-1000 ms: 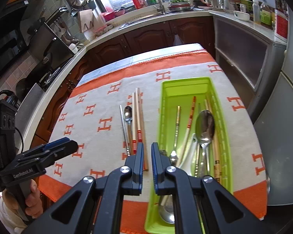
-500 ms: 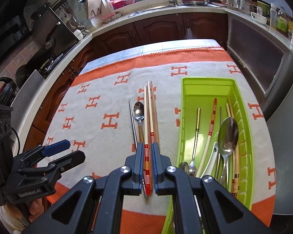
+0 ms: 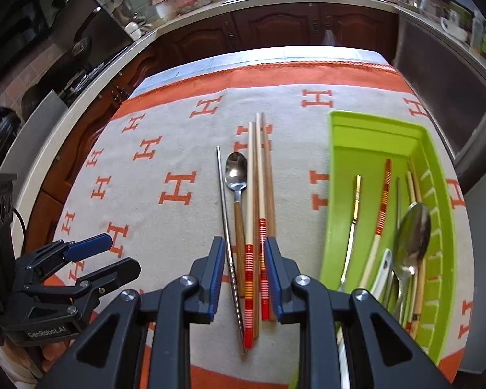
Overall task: Organize utensils
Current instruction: 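Move the right gripper over the wooden-handled spoon on the cloth, then grasp the wooden-handled spoon by its handle with the right gripper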
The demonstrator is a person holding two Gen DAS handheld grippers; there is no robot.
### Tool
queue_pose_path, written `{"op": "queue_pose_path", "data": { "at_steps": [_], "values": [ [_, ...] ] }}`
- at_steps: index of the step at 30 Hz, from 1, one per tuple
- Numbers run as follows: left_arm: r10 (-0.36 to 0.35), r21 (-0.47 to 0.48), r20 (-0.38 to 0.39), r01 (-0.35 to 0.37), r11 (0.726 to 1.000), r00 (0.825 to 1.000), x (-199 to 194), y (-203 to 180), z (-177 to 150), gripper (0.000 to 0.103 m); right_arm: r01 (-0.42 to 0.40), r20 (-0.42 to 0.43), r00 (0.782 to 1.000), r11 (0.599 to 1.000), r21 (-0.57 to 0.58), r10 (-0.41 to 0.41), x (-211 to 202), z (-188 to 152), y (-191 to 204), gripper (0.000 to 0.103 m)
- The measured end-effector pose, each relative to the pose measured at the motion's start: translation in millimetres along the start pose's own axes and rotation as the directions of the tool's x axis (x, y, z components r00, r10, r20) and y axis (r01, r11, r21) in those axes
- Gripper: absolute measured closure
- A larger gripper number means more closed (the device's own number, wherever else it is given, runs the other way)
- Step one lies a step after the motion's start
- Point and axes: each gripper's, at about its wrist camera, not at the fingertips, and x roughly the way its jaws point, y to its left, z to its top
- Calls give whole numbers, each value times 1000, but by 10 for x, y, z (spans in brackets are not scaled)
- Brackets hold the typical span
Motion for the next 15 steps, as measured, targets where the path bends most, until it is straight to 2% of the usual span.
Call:
{"op": "queue_pose_path", "data": {
  "at_steps": [8,15],
  "values": [
    [-2,-18,-11,2,1000,1000,54,65,-4,34,16,-38,999,999,-47,-17,277,109,94,79],
    [-6,-41,-21,5,999,1000,93,135,-14,34,19,-47,999,994,-111,-25,393,209,222,88]
  ]
}}
